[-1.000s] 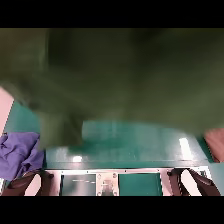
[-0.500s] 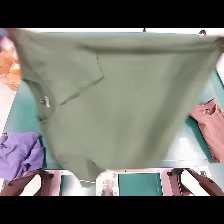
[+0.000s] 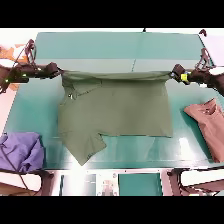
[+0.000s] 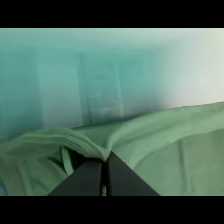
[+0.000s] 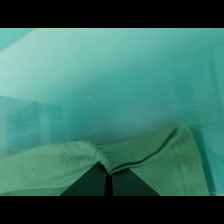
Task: Fold the shirts.
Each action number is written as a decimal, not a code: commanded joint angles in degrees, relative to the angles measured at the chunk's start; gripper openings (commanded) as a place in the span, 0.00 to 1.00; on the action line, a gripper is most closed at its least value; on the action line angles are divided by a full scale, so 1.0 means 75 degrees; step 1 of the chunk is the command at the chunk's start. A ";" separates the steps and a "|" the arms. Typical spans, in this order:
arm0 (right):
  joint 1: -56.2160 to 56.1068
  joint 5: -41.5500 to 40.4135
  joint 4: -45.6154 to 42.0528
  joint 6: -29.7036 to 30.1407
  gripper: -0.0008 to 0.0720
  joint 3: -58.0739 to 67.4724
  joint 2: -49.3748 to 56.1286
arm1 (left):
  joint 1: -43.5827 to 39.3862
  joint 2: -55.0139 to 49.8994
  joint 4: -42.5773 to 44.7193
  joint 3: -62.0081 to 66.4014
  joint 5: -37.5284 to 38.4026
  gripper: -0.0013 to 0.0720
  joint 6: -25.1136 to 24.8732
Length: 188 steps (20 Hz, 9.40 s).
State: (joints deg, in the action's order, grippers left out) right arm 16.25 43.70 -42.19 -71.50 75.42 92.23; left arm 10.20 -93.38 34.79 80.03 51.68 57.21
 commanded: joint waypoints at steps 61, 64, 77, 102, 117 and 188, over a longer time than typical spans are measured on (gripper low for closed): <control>0.1973 0.0192 0.1230 -0.0137 0.03 -0.8979 -0.5403 | -0.1204 0.5823 0.1119 -0.8883 0.0154 0.06 0.3824; 0.1973 0.0207 0.1227 -0.0023 0.03 -0.8976 -0.5403 | -0.1201 0.5855 0.1195 -0.8358 0.0606 0.06 0.3716; 0.1973 0.0388 0.1230 0.0230 0.03 -0.8976 -0.5403 | -0.1204 0.5893 0.2506 -0.7973 0.3847 0.75 0.5033; 0.1985 0.0956 0.1935 0.1029 0.03 -0.8958 -0.5429 | -0.1201 0.7577 -0.0664 -1.0118 0.0256 0.06 0.3555; 0.1749 0.2780 -0.1606 -0.1842 0.03 -0.6111 -0.6129 | -0.1172 0.7350 0.3972 -0.5785 0.2932 0.05 0.5298; -0.2375 0.6030 -0.0023 -0.1667 0.03 0.2588 -0.1166 | -0.3637 -0.1818 0.1384 0.3421 0.4019 0.05 0.3139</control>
State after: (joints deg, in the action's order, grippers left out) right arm 4.34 95.92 -42.52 -80.77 98.52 83.53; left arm -24.49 -112.77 38.65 105.62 69.47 80.12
